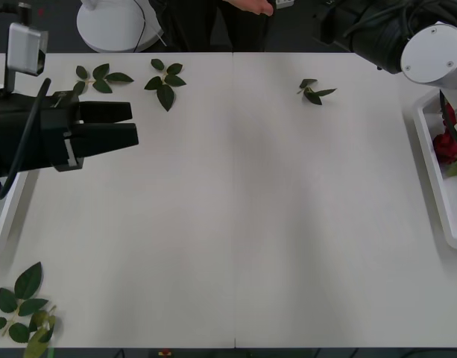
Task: Place the red flowers into the right box and the blue flowers into the left box. If a person shows an open palm, hand one flower to the person first, then continue sorting.
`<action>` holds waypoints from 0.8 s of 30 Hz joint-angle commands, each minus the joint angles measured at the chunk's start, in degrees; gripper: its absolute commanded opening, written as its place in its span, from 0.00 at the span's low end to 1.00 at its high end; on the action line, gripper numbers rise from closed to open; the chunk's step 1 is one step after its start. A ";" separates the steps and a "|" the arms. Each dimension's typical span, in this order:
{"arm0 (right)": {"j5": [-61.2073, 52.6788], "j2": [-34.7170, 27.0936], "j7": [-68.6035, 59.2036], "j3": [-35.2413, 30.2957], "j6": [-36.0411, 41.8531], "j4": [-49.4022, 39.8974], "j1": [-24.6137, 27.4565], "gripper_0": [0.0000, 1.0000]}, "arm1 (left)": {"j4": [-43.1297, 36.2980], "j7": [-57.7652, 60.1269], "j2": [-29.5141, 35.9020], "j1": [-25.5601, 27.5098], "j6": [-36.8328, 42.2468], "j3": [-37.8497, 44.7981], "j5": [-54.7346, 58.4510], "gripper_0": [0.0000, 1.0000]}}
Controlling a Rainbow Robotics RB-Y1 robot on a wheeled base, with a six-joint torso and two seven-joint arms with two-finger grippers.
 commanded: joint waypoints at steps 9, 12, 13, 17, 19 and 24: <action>11.70 9.69 2.54 -1.51 -10.39 7.24 -8.19 0.00 | 10.37 -27.81 22.51 1.06 0.27 -7.80 23.47 1.00; 12.49 10.57 2.72 -1.51 -11.97 8.91 -8.98 0.00 | 10.46 -28.07 25.24 0.97 -0.35 -9.38 25.84 1.00; 12.58 11.01 2.80 -1.51 -12.50 9.44 -9.25 0.00 | 10.46 -28.16 26.55 0.97 -0.44 -10.00 26.81 1.00; 12.67 11.63 3.24 -1.51 -13.12 10.32 -10.04 0.00 | 10.55 -28.68 28.14 0.97 -0.44 -10.61 28.13 1.00; 12.67 11.63 3.51 -1.51 -13.21 10.32 -10.04 0.00 | 10.55 -28.68 28.31 0.97 -0.26 -10.52 28.48 1.00; 12.67 11.63 3.86 -0.90 -13.91 10.32 -10.04 0.00 | 10.99 -28.86 28.05 1.06 0.27 -10.61 28.74 1.00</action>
